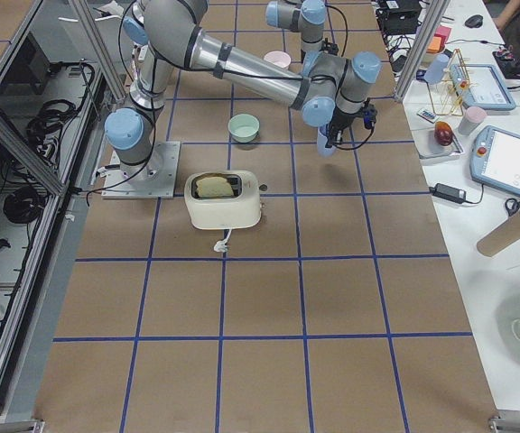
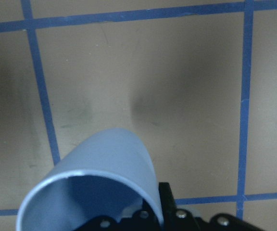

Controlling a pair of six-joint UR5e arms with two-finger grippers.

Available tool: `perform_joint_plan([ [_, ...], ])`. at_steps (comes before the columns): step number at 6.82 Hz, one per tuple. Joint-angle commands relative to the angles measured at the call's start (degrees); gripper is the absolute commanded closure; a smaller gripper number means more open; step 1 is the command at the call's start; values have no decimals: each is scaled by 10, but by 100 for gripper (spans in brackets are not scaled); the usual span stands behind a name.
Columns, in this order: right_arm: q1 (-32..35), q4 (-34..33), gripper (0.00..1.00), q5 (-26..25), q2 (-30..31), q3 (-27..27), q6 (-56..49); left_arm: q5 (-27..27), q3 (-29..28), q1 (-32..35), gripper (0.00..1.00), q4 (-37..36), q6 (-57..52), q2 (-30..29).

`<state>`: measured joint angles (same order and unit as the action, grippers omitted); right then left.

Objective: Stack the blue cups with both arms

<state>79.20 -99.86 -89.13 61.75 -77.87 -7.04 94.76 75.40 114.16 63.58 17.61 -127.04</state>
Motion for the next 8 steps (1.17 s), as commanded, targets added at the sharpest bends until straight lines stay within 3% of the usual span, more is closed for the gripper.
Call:
perform_joint_plan([
  [1, 30, 23, 100, 40, 29, 9, 21, -5, -10, -27, 0, 88, -30, 58],
  [3, 126, 28, 100, 43, 39, 11, 169, -54, -4, -91, 0, 196, -106, 158],
  [5, 216, 26, 100, 45, 46, 11, 267, -57, 4, -153, 0, 382, -202, 261],
  [6, 245, 22, 100, 45, 46, 11, 295, -59, 44, -180, 0, 417, -236, 302],
  [8, 290, 22, 100, 44, 45, 11, 333, -56, 152, -208, 0, 234, -245, 359],
])
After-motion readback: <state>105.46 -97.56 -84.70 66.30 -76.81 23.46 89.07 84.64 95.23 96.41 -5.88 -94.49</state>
